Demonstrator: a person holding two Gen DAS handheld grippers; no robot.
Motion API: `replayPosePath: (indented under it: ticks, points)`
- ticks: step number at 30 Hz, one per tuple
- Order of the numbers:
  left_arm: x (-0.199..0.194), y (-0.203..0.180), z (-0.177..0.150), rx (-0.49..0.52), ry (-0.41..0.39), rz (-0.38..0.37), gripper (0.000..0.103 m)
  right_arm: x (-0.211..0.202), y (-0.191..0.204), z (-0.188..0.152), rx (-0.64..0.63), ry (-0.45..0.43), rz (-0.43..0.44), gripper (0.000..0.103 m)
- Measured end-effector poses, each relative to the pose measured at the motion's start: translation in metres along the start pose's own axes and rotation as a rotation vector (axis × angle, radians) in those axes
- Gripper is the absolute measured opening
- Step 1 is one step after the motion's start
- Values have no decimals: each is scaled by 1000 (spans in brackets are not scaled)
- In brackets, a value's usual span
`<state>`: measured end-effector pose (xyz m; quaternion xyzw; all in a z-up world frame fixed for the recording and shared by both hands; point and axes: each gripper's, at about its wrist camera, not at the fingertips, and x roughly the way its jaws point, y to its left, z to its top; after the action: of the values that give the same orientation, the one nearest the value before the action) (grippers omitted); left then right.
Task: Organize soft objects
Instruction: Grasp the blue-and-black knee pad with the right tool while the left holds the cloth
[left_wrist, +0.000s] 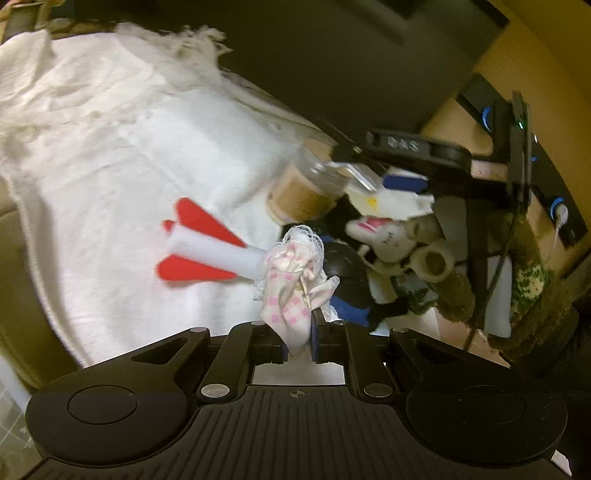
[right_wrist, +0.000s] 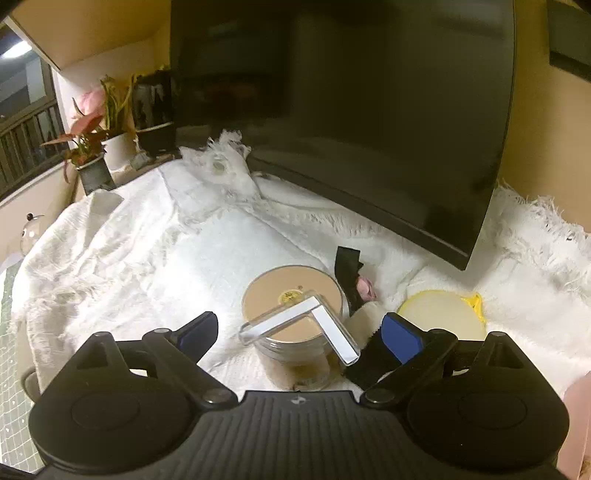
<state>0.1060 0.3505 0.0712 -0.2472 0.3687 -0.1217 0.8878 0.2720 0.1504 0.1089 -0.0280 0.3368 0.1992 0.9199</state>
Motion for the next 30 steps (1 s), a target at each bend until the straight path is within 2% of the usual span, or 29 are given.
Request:
replayPosePath:
  ticks: [1,3,4,5,8,13,16,18,20,25,27,29,30]
  points:
    - [-1,3,0,-11,-4,3,13,1,-1,-1,4,6,3,92]
    - [-1,6,0,-26,-6,4,13,0,-6,-3,7,20,20,63]
    - [0,7,1,-32,-6,3,13,-2,-8,-5,-2,31,26,33]
    - [2,8,1,-35,-3,0,13,-4,-10,-7,-7,51,20,19]
    - [8,5,2,-33,9,-12,13,-15,-21,-19,8,79,22,7]
    - [21,-6,2,-4,39,-35,13,-33,-32,-45,15,123,19,6]
    - [27,-11,2,9,54,-40,13,-49,-30,-51,-16,92,16,7]
    - [29,-14,2,16,60,-40,13,-57,-20,-45,-84,29,-7,15]
    - [29,-15,3,18,61,-42,13,-57,-12,-34,-107,-8,-9,31]
    - [28,-14,6,12,52,-31,13,-31,-19,-4,37,-40,14,31]
    - [27,-12,6,6,47,-23,13,-19,-26,0,76,-19,24,30]
    - [26,-8,6,-4,44,-16,13,-10,-33,-1,110,26,50,5]
    - [27,-7,6,-11,45,-12,13,-9,-35,-5,120,42,71,5]
